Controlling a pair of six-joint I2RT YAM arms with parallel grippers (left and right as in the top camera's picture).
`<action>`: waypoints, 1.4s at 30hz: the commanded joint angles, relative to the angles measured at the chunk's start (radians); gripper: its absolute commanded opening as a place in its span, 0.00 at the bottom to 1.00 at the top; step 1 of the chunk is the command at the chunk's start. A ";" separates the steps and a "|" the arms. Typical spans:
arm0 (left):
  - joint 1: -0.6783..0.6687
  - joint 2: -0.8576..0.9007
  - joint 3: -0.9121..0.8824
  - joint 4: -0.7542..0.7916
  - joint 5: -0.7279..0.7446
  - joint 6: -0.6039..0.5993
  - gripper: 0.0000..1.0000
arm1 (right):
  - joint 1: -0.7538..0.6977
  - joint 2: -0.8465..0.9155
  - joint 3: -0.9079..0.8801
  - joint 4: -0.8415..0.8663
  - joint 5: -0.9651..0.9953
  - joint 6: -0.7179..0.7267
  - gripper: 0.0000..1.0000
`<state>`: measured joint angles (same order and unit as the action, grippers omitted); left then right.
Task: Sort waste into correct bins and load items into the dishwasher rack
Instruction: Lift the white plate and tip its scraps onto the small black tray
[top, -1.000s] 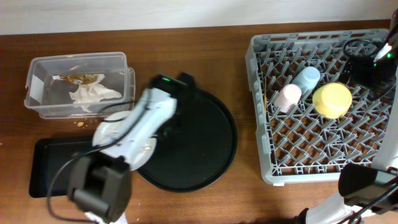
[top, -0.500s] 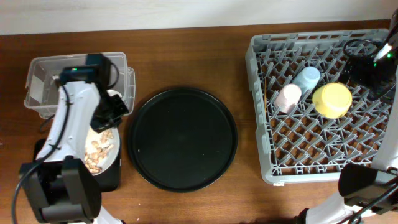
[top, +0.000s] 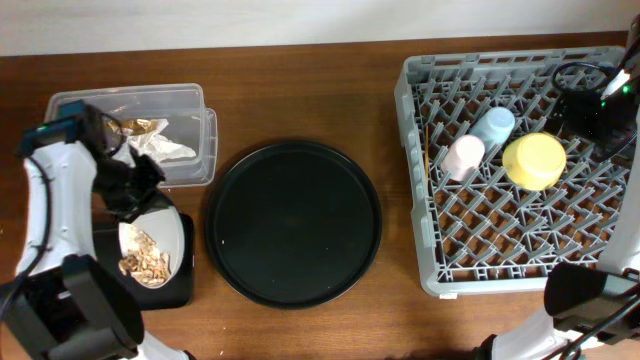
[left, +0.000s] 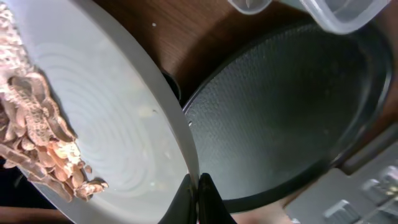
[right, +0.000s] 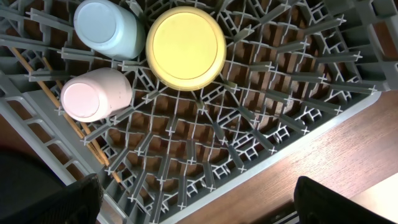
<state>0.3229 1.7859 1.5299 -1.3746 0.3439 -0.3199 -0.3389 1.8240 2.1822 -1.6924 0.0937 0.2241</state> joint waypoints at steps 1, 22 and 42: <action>0.068 -0.077 0.016 -0.003 0.072 0.051 0.01 | -0.002 0.004 0.006 -0.003 0.016 -0.006 0.99; 0.452 -0.126 0.010 -0.164 0.651 0.420 0.01 | -0.002 0.004 0.006 -0.002 0.016 -0.006 0.99; 0.630 -0.120 -0.126 -0.178 0.842 0.551 0.01 | -0.002 0.004 0.006 -0.003 0.016 -0.006 0.99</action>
<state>0.9451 1.6825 1.4200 -1.5429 1.1416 0.2001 -0.3389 1.8240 2.1822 -1.6928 0.0937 0.2237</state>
